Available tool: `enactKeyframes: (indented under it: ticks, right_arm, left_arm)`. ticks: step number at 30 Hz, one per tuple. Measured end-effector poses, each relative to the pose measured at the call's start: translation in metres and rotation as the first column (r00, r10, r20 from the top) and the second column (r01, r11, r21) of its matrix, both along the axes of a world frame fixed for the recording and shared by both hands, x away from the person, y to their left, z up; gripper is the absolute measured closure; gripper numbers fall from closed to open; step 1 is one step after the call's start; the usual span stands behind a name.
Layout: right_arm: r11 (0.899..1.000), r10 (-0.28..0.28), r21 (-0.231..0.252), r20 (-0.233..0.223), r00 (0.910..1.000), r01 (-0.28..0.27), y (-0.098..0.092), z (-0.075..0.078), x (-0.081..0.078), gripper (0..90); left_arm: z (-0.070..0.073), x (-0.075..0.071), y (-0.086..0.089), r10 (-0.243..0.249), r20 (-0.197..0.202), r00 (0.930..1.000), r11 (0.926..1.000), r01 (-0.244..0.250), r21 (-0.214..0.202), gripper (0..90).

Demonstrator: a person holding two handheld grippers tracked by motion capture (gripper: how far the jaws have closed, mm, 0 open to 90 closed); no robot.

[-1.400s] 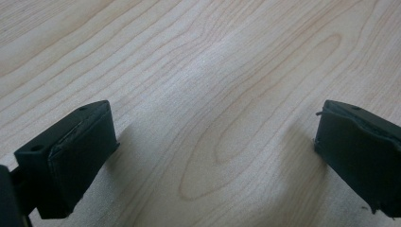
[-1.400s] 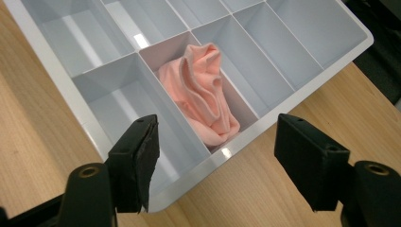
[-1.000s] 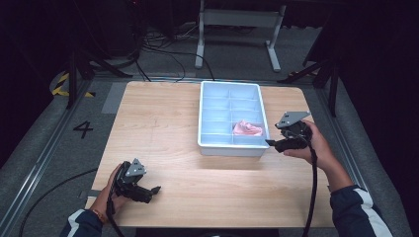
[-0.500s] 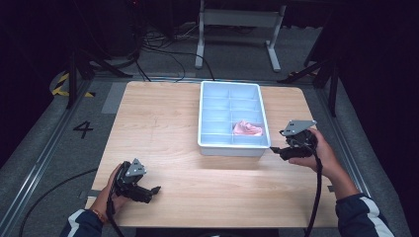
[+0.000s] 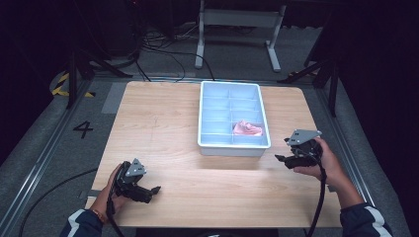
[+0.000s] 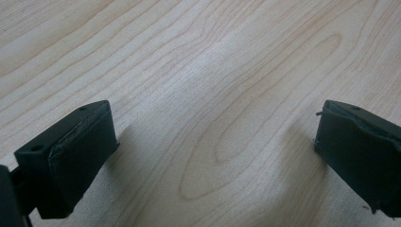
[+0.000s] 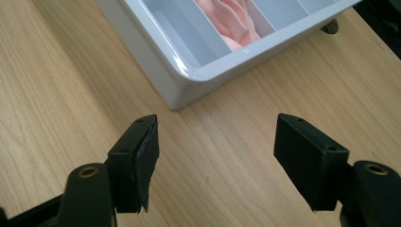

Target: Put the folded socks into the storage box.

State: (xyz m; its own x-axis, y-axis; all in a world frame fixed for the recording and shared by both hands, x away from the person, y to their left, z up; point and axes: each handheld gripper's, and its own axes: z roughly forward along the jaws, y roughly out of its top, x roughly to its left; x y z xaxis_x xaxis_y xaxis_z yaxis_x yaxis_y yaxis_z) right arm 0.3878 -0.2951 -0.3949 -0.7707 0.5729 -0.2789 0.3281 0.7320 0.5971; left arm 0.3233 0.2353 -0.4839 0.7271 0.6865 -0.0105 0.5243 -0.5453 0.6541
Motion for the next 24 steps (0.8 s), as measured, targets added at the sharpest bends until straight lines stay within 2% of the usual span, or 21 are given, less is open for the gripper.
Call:
enactKeyframes:
  ticks: [15,24]
  right_arm:
    - [0.999,-0.041,-0.009,-0.018,0.9990,0.041,-0.026,-0.021,-0.014,32.3]
    - [0.999,-0.050,0.008,-0.020,0.9985,0.051,-0.036,-0.032,-0.025,32.4]
  left_arm:
    - [0.000,0.000,0.000,0.000,0.000,1.0000,1.0000,0.000,0.000,0.0]
    - [0.000,0.000,0.000,-0.001,-0.001,1.0000,1.0000,0.001,-0.002,0.0]
